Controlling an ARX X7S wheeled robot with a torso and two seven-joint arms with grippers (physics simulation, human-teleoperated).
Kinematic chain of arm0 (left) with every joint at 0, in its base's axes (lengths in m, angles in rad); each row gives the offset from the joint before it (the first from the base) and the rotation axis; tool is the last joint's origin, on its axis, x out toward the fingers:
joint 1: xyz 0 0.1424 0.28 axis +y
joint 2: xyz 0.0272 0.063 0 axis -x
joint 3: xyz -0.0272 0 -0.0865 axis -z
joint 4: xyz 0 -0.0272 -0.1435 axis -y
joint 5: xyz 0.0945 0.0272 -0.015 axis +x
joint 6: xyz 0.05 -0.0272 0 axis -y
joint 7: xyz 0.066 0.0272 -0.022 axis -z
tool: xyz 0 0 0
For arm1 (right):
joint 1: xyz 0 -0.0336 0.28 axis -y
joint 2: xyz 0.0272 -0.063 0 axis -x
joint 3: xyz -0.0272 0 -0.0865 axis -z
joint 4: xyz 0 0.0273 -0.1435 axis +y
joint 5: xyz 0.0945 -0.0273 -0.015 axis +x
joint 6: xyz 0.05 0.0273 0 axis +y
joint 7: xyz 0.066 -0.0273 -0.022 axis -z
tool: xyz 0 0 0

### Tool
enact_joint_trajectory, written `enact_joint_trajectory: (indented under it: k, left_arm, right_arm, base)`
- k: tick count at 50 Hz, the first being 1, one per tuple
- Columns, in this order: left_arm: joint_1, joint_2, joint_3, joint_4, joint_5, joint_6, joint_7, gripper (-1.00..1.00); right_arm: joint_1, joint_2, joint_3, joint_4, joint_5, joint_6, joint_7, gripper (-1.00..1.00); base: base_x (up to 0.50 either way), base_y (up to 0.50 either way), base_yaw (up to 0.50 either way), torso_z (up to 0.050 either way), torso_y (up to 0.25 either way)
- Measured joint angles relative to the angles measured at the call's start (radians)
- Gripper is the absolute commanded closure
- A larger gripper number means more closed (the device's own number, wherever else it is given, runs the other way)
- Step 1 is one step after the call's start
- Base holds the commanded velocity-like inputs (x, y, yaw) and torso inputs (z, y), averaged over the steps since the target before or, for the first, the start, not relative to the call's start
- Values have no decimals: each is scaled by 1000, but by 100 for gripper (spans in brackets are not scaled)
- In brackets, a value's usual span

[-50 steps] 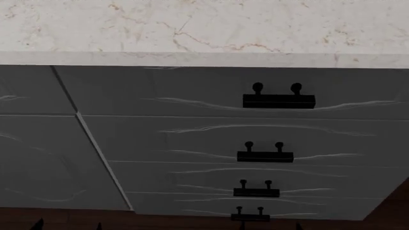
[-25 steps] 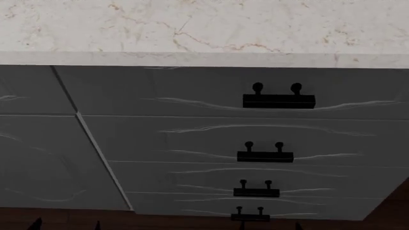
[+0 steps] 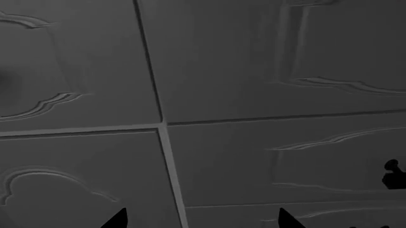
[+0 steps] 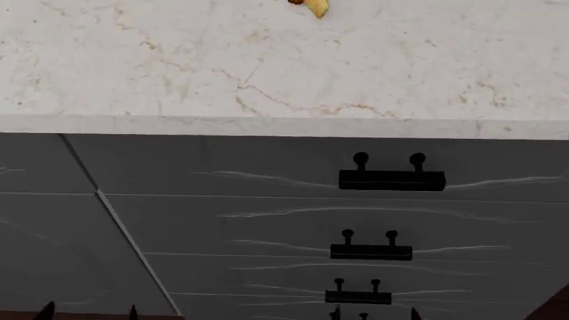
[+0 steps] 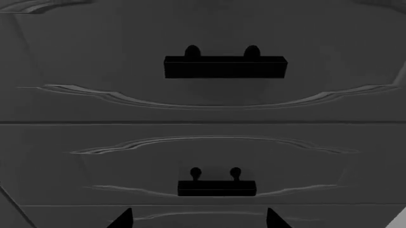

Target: Open the right drawer.

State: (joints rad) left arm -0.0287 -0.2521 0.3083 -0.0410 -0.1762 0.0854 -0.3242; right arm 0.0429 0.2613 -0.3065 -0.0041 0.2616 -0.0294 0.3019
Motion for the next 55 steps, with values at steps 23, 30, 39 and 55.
enact_joint_trajectory:
  k: [23,30,39,55]
  left_arm:
    - [2,-8,9,17,-11,3,-7,-100]
    - [2,-10,12,17,-15,5,-8,-100]
    - [2,-12,14,8,-26,16,-4,-100]
    - [6,-18,16,6,-42,29,-2,-100]
  right_arm:
    - [2,7,-8,-5,6,7,14,-100]
    - [0,7,-11,-3,14,2,10,-100]
    - [2,10,-13,-4,18,11,18,-100]
    - [11,54,-40,-46,-50,85,53,-100]
  base:
    - [134,0,0,0,0]
    - [0,0,0,0,0]
    - [0,0,0,0,0]
    - [0,0,0,0,0]
